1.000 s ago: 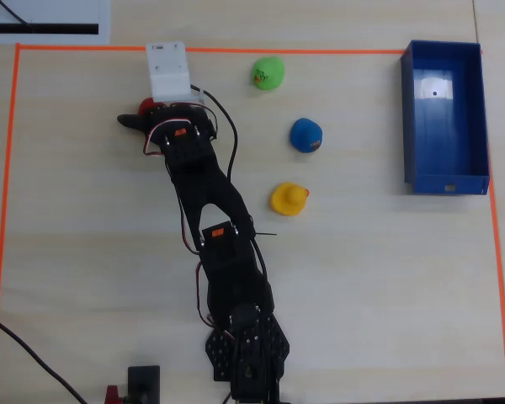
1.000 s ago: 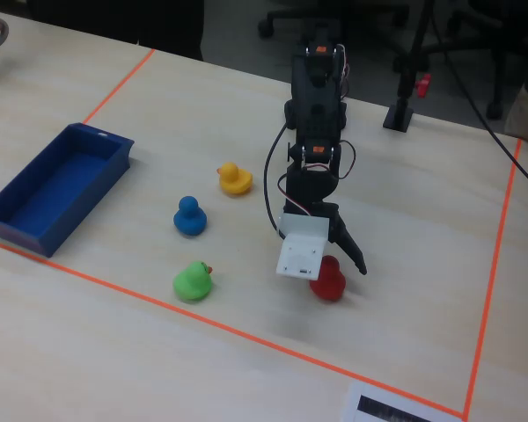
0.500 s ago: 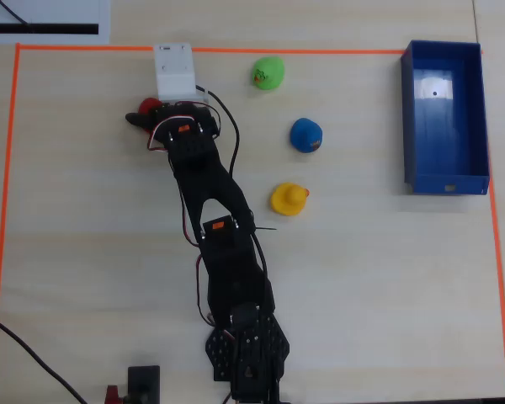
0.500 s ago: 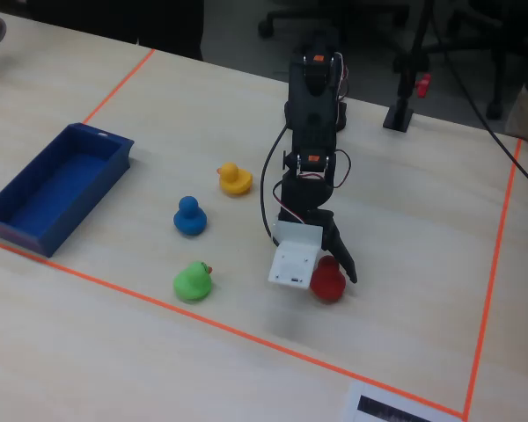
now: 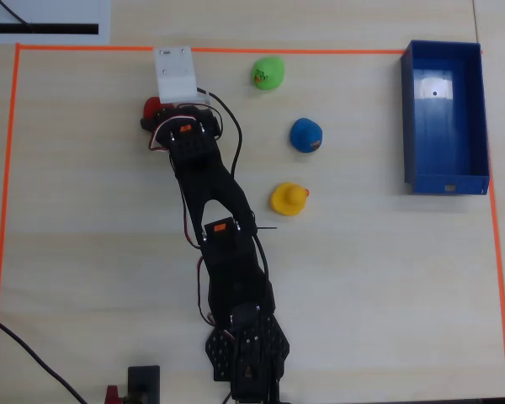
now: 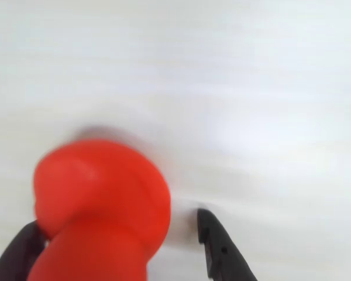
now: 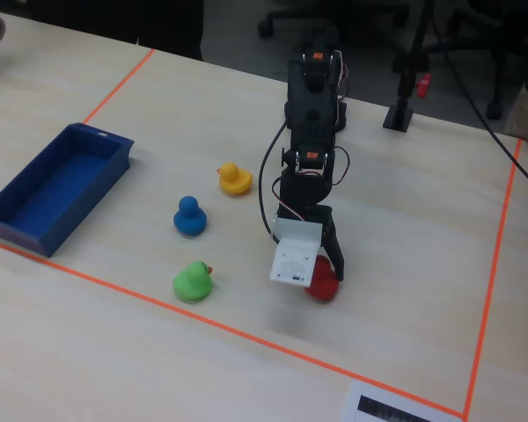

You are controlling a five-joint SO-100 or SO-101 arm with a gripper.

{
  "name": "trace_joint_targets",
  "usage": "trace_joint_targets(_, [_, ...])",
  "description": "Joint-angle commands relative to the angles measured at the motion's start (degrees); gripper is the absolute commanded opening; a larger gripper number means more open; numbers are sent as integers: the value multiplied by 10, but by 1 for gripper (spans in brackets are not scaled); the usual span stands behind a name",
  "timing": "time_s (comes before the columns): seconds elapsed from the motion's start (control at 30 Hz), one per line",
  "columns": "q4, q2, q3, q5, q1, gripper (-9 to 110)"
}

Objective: Grasp red duck and put it into box.

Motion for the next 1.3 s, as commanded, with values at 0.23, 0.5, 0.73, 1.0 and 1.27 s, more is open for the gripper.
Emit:
trace_joint_targets(0.23, [19, 21, -8, -36, 24, 17])
trace_joint_targets(0.5, [-21, 13, -11, -23, 26, 26])
trace_joint_targets(0.73, [-64, -4, -33, 2, 31, 36])
trace_joint_targets(1.0, [-69, -33, -64, -10, 36, 37])
trace_joint_targets(1.27, [-31, -47, -78, -118, 37, 13])
